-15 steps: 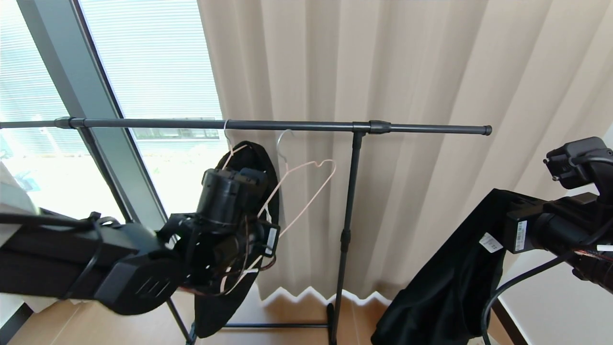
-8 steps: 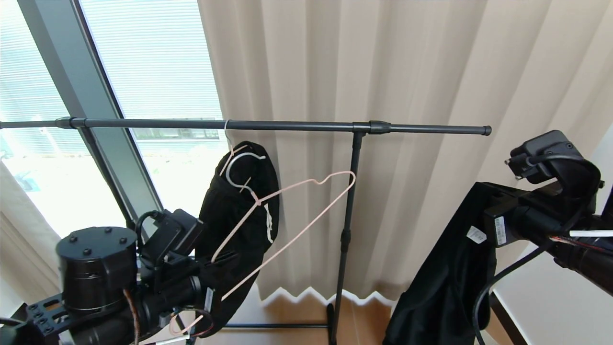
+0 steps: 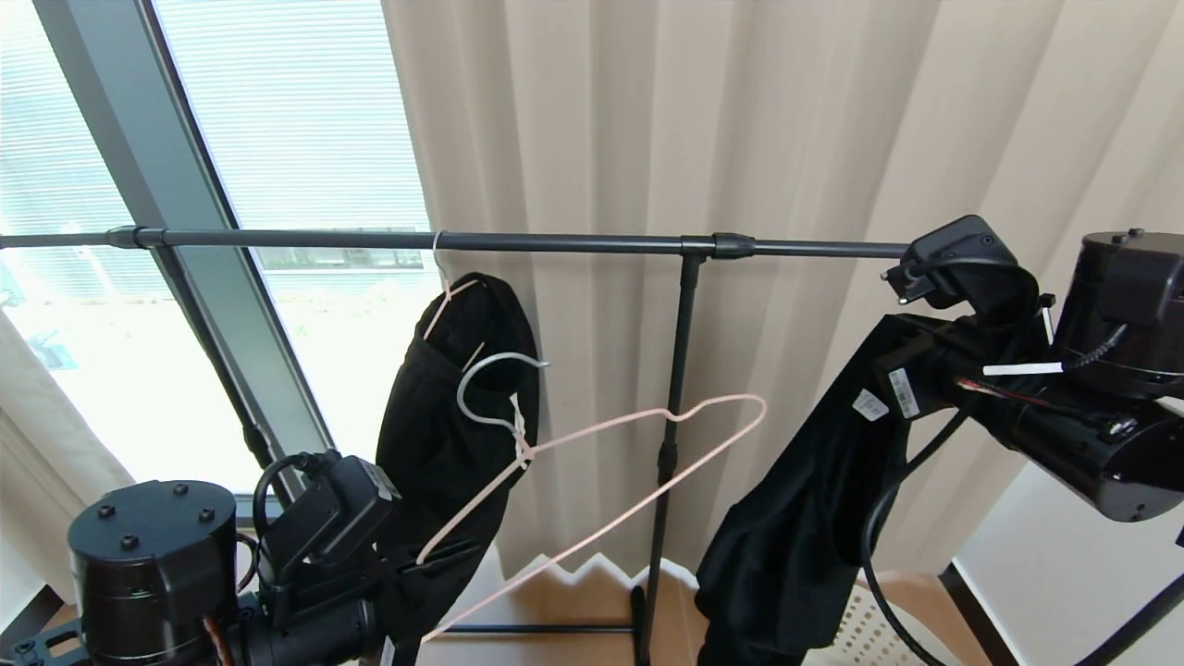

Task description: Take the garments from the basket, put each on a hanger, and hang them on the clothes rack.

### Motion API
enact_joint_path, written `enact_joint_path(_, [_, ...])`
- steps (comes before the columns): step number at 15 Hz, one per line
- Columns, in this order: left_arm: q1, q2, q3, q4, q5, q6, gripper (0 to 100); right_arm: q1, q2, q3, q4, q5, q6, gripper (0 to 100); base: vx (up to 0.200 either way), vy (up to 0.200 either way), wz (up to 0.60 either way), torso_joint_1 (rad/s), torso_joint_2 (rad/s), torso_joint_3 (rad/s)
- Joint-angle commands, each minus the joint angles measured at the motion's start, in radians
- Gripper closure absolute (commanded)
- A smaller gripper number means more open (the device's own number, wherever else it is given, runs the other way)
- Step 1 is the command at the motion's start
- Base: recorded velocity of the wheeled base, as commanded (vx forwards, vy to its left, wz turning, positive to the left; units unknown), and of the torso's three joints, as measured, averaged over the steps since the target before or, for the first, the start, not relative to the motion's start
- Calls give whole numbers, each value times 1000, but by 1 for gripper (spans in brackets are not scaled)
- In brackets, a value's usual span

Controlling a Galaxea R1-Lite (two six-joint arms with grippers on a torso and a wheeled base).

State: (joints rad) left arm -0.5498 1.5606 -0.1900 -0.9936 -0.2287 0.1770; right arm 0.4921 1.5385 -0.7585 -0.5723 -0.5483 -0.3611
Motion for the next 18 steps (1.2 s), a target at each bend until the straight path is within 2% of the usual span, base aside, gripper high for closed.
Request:
enact_joint_path(1, [-35, 6, 6, 0, -9, -4, 100, 0, 48, -25, -1, -7, 2, 100, 0, 0, 0, 0, 0, 0])
enact_joint_path(5, [-111, 38, -26, -2, -6, -14, 100, 28, 51, -24, -1, -35, 2, 100, 0, 0, 0, 0, 0, 0])
enact_joint_path(8, [-137, 76, -82, 0, -3, -28, 100, 51, 48, -13, -1, -58, 4, 100, 0, 0, 0, 0, 0, 0])
enact_joint_path(10, [-139, 102, -117, 0, 6, -30, 100, 74, 41, -1, -1, -79, 4, 100, 0, 0, 0, 0, 0, 0])
enact_joint_path(12, [-139, 133, -163, 0, 54, -30, 100, 91, 22, 24, -1, -90, 4, 100, 0, 0, 0, 0, 0, 0])
enact_joint_path(15, [-139, 133, -166, 0, 60, -48, 100, 117, 5, 33, 0, -93, 4, 100, 0, 0, 0, 0, 0, 0])
enact_joint_path(16, [-141, 128, -164, 0, 60, -74, 100, 149, -3, 48, -3, -108, 8, 100, 0, 0, 0, 0, 0, 0])
enact_joint_path(18, [-150, 128, -160, -2, 55, -71, 100, 166, 5, 42, -3, -110, 13, 100, 0, 0, 0, 0, 0, 0])
